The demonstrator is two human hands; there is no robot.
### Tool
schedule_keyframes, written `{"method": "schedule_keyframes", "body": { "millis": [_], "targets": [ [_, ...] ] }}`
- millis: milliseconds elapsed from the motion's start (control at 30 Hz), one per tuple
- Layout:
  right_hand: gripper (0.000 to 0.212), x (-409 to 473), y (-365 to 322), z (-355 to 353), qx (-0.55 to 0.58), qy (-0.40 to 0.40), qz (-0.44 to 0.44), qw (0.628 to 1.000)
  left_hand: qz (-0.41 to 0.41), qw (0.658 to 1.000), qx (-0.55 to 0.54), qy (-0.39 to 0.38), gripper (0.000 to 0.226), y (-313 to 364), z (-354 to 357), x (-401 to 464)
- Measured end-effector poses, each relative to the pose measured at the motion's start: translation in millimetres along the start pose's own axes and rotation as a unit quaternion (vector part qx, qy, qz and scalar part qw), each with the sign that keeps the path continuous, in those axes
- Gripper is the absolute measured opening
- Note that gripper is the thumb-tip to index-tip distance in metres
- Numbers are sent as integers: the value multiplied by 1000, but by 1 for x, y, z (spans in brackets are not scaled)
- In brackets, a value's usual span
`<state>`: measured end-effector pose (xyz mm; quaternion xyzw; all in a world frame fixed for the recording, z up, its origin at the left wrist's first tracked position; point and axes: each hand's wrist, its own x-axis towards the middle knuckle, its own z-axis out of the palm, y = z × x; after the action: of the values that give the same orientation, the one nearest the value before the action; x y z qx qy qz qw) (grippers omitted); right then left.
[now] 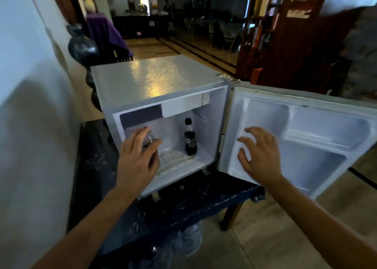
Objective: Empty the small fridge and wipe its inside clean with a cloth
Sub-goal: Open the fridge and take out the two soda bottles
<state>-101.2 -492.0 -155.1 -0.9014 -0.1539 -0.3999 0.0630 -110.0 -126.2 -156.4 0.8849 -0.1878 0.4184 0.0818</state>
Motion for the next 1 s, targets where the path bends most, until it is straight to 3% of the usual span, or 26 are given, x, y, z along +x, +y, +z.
{"method": "schedule_keyframes", "body": {
  "millis": [167, 400, 633, 767, 1000],
  "targets": [
    [49, -12, -41, 86, 100, -80, -60, 990, -119, 988, 17, -99, 63, 22, 53, -42],
    [69, 41, -41, 191, 108, -159, -32, 981, -233, 958, 72, -151, 69, 14, 120, -25],
    [87, 83, -39, 252, 205, -195, 104, 953, -397, 903, 51, -155, 93, -20, 159, 10],
    [92, 87, -46, 279, 250, -203, 138, 937, -469, 872, 9, -137, 101, -28, 173, 14],
    [85, 90, -48, 293, 279, -175, 176, 928, -522, 840, -98, -112, 95, -32, 189, 18]
  ]
}}
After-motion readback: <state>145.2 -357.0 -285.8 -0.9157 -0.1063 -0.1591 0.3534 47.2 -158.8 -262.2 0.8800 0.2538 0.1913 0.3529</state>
